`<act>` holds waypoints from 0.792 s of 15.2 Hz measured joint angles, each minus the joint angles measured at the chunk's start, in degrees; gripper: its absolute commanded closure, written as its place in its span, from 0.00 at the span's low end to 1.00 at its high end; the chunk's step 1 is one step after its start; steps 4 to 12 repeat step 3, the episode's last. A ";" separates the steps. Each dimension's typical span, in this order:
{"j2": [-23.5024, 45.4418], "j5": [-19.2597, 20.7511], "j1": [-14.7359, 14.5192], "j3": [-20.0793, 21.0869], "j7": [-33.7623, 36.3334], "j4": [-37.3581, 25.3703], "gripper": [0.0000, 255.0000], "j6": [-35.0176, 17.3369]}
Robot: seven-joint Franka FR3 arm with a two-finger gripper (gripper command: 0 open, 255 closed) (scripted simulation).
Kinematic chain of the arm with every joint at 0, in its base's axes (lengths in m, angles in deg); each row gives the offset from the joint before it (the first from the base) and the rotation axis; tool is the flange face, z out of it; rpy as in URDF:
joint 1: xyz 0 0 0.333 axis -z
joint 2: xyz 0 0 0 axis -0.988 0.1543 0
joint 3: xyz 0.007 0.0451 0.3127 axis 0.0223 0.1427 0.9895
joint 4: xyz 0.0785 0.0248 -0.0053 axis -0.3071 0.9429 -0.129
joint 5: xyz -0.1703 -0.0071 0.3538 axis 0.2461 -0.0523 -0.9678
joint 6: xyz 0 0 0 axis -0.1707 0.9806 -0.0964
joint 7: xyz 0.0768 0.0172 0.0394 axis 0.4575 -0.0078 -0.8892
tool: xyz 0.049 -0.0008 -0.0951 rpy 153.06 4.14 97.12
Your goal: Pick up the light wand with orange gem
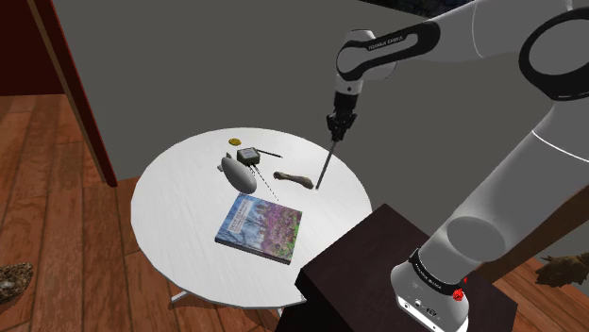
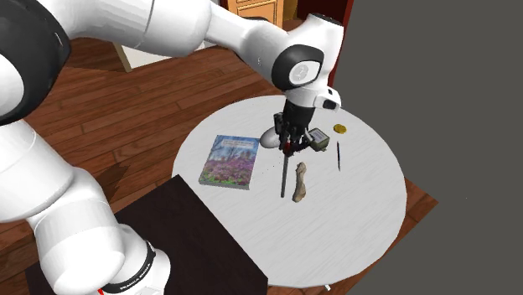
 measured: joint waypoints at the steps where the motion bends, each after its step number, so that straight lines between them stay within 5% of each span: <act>1: -0.38 0.02 -0.06 0.06 0.14 -0.24 1.00 0.62; 12: -0.90 0.08 -0.07 0.07 0.20 -1.15 1.00 2.04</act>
